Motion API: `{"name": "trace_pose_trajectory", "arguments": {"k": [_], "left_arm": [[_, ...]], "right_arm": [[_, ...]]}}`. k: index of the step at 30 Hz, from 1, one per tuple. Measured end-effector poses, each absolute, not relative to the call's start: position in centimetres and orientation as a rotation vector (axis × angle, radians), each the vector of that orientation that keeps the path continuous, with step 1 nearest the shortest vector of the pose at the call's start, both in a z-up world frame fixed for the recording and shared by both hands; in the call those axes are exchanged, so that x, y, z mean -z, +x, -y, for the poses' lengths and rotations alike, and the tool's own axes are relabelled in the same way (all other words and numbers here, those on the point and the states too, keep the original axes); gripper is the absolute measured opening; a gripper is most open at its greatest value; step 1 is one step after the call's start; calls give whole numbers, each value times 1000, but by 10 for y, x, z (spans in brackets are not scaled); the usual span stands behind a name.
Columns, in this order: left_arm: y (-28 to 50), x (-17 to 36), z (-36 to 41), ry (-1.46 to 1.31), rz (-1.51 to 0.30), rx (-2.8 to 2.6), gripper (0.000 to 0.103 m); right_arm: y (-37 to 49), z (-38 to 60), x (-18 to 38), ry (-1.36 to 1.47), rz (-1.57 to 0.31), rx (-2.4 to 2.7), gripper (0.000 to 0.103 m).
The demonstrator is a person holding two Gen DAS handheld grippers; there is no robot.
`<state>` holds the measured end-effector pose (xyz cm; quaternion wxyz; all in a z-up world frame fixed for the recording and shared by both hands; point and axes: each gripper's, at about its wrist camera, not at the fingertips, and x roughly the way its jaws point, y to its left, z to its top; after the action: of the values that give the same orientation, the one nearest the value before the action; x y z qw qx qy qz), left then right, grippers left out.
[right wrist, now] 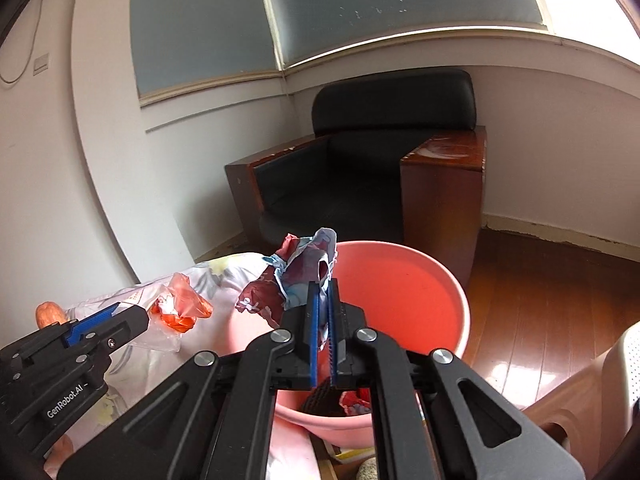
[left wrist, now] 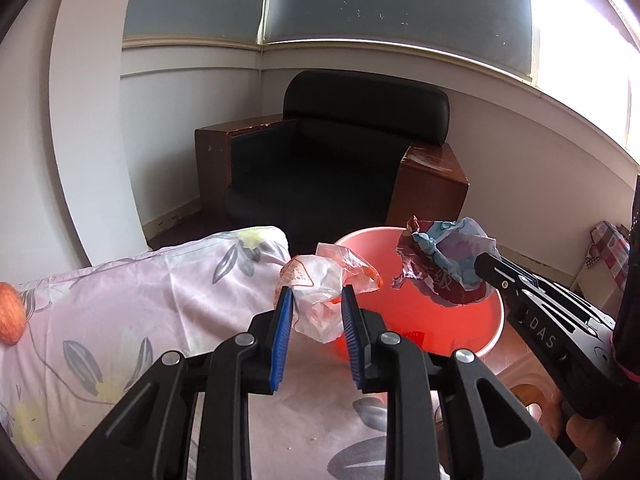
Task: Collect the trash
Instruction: 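Hold the bag and foil over the pink bucket and open both tools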
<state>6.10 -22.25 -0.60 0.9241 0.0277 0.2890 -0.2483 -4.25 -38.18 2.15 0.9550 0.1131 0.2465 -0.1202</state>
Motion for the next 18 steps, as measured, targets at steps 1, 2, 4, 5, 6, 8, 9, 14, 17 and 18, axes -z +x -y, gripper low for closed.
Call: {"name": "trace_pose_trajectory", "arguments": {"k": [1,2,4,5,6,8,9,14,17,18], "left_arm": [[63,6,228,62,-597,516,24],[64,7,234,69,-602,521,24],[68,10,243,78,-612,531,24],[69,11,246,82,-617,534,24],[70,13,251,90,-621,538,24],[74,15,259,102,-627,541,24],[75,16,263,107,-632,545,24],[82,23,278,124,-651,554,24],[86,27,283,131,-659,557,24],[87,29,284,134,-663,559,24]], "right_arm": [[-42,385,-20,232,-507,254,4],[-42,389,-19,234,-514,264,4],[-40,395,-16,237,-529,277,4],[-39,397,-14,238,-535,283,4],[-38,399,-13,237,-542,287,4],[-36,402,-10,236,-556,295,4],[-35,404,-8,237,-562,297,4],[-30,411,-3,249,-586,308,4],[-28,414,1,256,-598,316,4],[-27,415,3,259,-601,317,4]]}}
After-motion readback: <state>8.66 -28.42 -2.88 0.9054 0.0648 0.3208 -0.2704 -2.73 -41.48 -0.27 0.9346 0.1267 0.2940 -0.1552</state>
